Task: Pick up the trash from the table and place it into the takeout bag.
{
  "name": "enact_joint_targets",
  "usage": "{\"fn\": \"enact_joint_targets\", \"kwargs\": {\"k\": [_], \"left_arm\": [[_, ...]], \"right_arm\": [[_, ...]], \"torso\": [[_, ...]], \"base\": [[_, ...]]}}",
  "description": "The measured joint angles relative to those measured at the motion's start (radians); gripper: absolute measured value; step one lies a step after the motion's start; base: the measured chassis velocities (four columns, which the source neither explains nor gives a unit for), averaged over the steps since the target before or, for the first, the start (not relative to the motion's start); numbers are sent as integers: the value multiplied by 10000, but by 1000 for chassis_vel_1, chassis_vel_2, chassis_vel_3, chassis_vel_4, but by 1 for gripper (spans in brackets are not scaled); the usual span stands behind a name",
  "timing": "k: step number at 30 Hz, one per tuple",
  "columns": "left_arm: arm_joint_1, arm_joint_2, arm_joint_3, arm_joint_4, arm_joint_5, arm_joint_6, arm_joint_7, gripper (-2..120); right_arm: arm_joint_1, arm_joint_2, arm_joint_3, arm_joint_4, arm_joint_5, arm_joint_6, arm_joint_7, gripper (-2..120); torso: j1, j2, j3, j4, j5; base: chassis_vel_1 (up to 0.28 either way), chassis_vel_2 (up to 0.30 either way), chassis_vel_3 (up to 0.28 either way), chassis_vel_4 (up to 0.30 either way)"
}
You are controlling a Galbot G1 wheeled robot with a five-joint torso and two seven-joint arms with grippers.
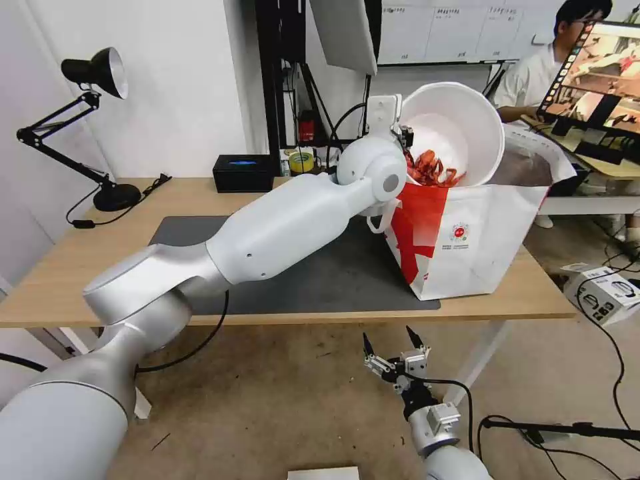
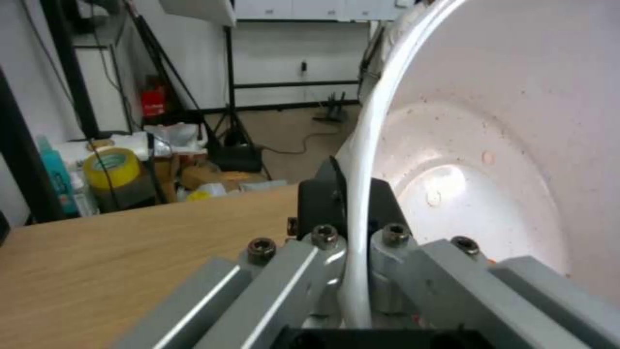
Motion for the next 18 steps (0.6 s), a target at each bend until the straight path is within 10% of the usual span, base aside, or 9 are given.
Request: {"fn": "enact_joint_targets", "kwargs": {"k": [12, 18], "left_arm": [[-87, 133, 236, -394, -1004, 794, 65, 0], [-86, 101, 247, -640, -1873, 1591, 379, 33]], "right_arm": [[-65, 3, 39, -10, -46, 30, -1, 100], [-238, 46, 221, 19, -96, 52, 4, 100]], "torso": [[0, 1, 0, -1, 0], [0, 1, -1, -1, 1]], "base": [[0, 0, 0, 0], [0, 0, 0, 0]]}}
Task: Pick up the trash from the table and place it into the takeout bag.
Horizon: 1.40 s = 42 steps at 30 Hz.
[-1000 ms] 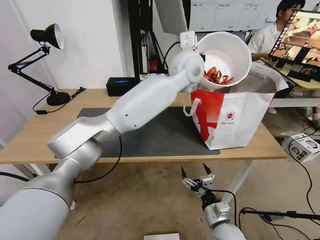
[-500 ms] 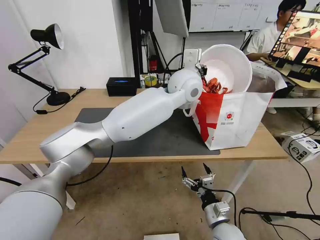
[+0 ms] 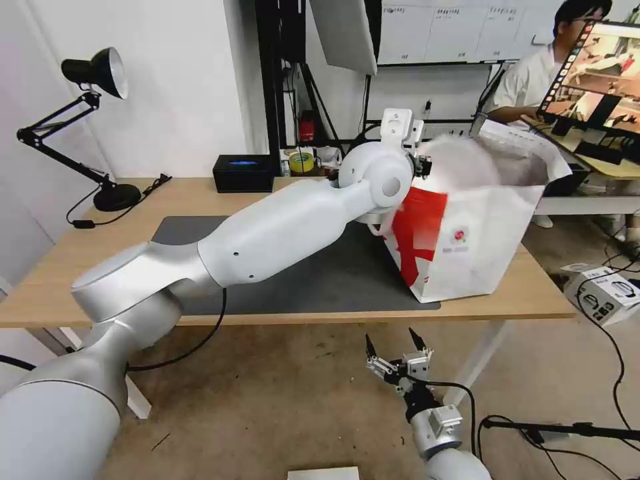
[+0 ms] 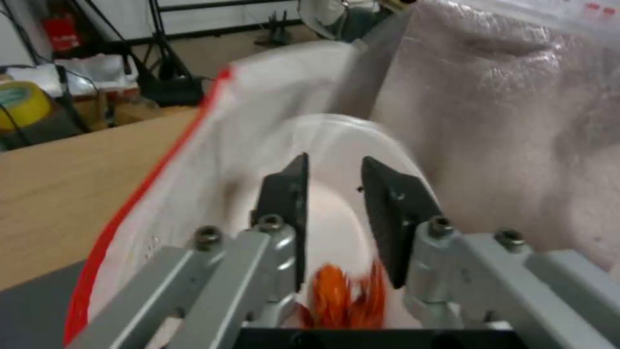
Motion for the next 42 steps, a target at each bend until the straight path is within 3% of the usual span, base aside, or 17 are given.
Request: {"fn": "enact_joint_targets", "kwargs": {"k": [7, 8, 11, 12, 15, 20, 22, 23, 26, 27, 30, 31, 35, 36, 39, 40, 42], "left_arm": [[103, 87, -81, 24, 45, 25, 4, 64], [103, 87, -81, 24, 45, 25, 4, 64], [253, 423, -199, -299, 443, -490, 26, 78], [253, 423, -199, -299, 443, -490, 26, 78], [479, 1039, -295, -865, 1013, -1174, 307, 92], [752, 1633, -476, -1336, 1251, -1868, 362, 99], [1063, 2229, -608, -1764, 1448, -2391, 382, 100], [1063, 2229, -608, -1764, 1448, -2391, 382, 100], [1826, 3261, -937, -2580, 1990, -2682, 631, 100], [1826, 3261, -937, -2580, 1990, -2682, 631, 100], [3299, 4474, -1899, -3412, 2486, -2920, 1071, 100], [3299, 4474, -1899, -3412, 2486, -2920, 1071, 100], [5346, 5609, -3616, -4157, 3804, -3396, 2234, 100], [5346, 5609, -3616, -4157, 3804, -3396, 2234, 100], [6924, 6128, -4862, -4705, 4192, -3450, 2811, 100], [6924, 6128, -4862, -4705, 4192, -3450, 2811, 100], [8236, 6414, -5965, -5071, 4517, -3462, 3257, 100]], "right_arm": [[-12, 24, 27, -19, -7, 1, 11, 100], [-12, 24, 27, -19, -7, 1, 11, 100], [-11, 64, 6, -39, -9, 5, 11, 100], [-11, 64, 6, -39, -9, 5, 11, 100], [-33, 94, -5, -41, -19, 11, 12, 100], [-40, 129, -5, -40, -29, 14, 11, 100], [-40, 162, -5, -33, -32, 17, 10, 100], [-40, 162, -5, -33, -32, 17, 10, 100], [-47, 225, -5, -26, -44, 40, 7, 100], [-47, 225, -5, -26, -44, 40, 7, 100], [-52, 270, -35, -20, -83, 52, 4, 100], [-52, 270, -35, -20, -83, 52, 4, 100], [48, 190, -122, -18, -113, 52, 6, 100], [48, 190, -122, -18, -113, 52, 6, 100], [125, 135, -171, -21, -116, 49, 11, 100], [125, 135, -171, -21, -116, 49, 11, 100], [177, 107, -188, -21, -114, 39, 18, 100]], "torso": [[0, 0, 0, -1, 0], [0, 0, 0, -1, 0], [0, 0, 0, -1, 0], [0, 0, 0, -1, 0], [0, 0, 0, 1, -2], [-1, 0, 0, 0, -2], [1, 0, 0, -1, -3], [1, 0, 0, -1, -3], [0, -1, 0, -2, -3], [0, -1, 0, -2, -3], [0, -2, 1, 3, -7], [0, -2, 1, 3, -7], [0, -1, 0, 3, -5], [0, -1, 0, 3, -5], [-1, -1, 0, 1, -3], [-1, -1, 0, 1, -3], [0, -1, 0, 1, -3]], "base": [[0, 0, 0, 0], [0, 0, 0, 0], [0, 0, 0, 0], [0, 0, 0, 0], [0, 0, 0, 0], [0, 0, 0, 0], [0, 0, 0, 0], [0, 0, 0, 0], [0, 0, 0, 0], [0, 0, 0, 0], [0, 0, 0, 0], [0, 0, 0, 0], [0, 0, 0, 0], [0, 0, 0, 0], [0, 0, 0, 0], [0, 0, 0, 0], [0, 0, 0, 0]]}}
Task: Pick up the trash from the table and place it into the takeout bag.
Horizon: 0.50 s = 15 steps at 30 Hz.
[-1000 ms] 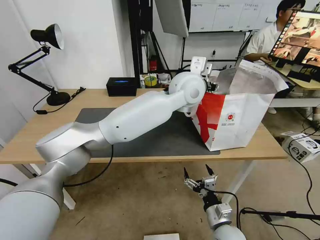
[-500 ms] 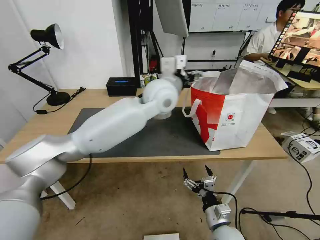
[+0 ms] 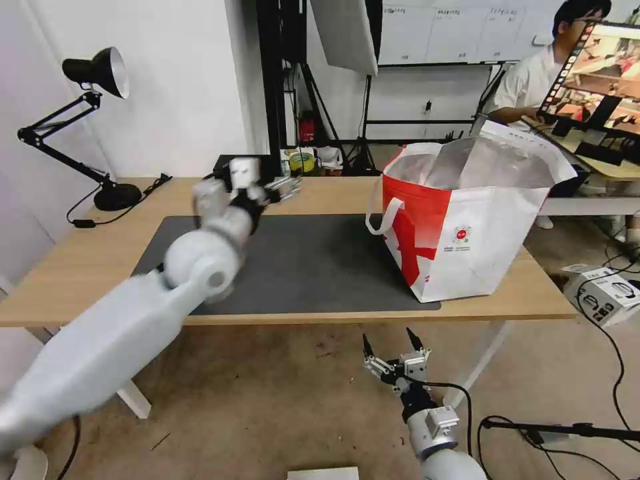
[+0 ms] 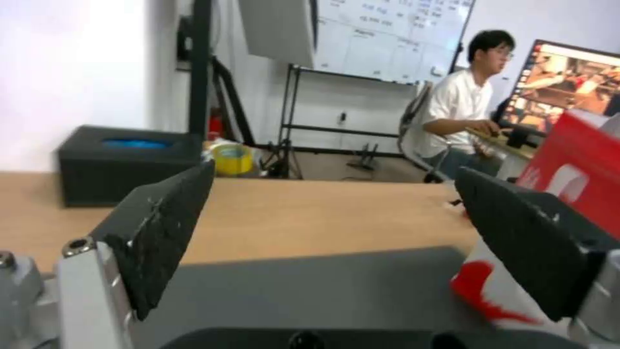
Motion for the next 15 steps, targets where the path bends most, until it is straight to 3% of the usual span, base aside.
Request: {"fn": "enact_joint_targets", "kwargs": {"k": [4, 8, 15], "left_arm": [[1662, 225, -1242, -448, 471, -153, 395, 100], [2985, 291, -1951, -693, 1265, -409, 614, 100], [5051, -152, -3274, -873, 2544, -895, 993, 100]], "right_arm": [[41, -41, -17, 2, 19, -9, 7, 100], [23, -34, 22, 4, 40, -7, 11, 100], [20, -119, 58, 132, 85, 11, 10, 100]], "torso": [[-1, 1, 0, 1, 1], [-1, 1, 0, -2, 1], [-1, 1, -1, -2, 3]], "base": [[0, 0, 0, 0], [0, 0, 0, 0], [0, 0, 0, 0]]}}
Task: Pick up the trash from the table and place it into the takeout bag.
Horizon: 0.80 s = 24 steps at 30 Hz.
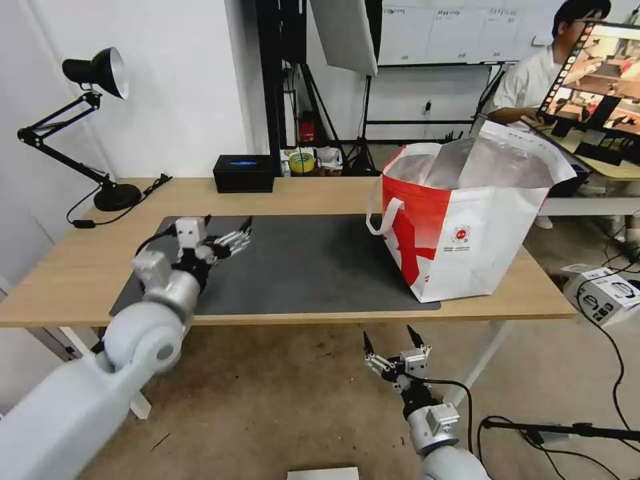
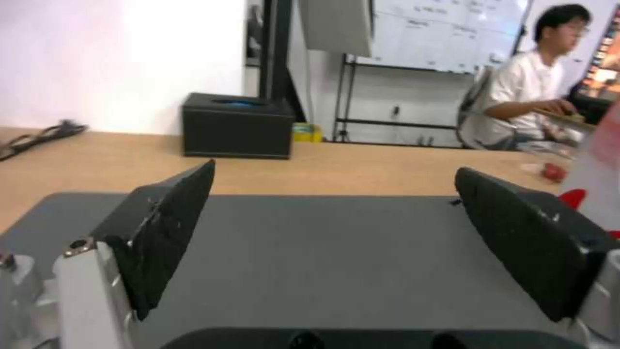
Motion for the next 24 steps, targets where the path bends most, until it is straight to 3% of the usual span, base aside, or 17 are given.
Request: {"fn": "enact_joint_targets", "kwargs": {"k": [7, 15, 24], "left_arm": [[2516, -1082, -1640, -177, 1236, -646, 356, 100], [3959, -2098, -2242, -235, 2258, -1253, 625, 100], [4919, -2981, -2698, -100, 2706, -1717, 975, 100]], "right_arm": [[-116, -114, 90, 129, 9, 99, -11, 100], [-15, -219, 24, 228, -19, 122, -15, 100], [-7, -175, 14, 236, -90, 194, 62, 100]], "torso": [[0, 0, 0, 1, -1], [0, 0, 1, 0, 0], [0, 0, 1, 0, 1]], "base": [[0, 0, 0, 0], [0, 0, 0, 0], [0, 0, 0, 0]]}}
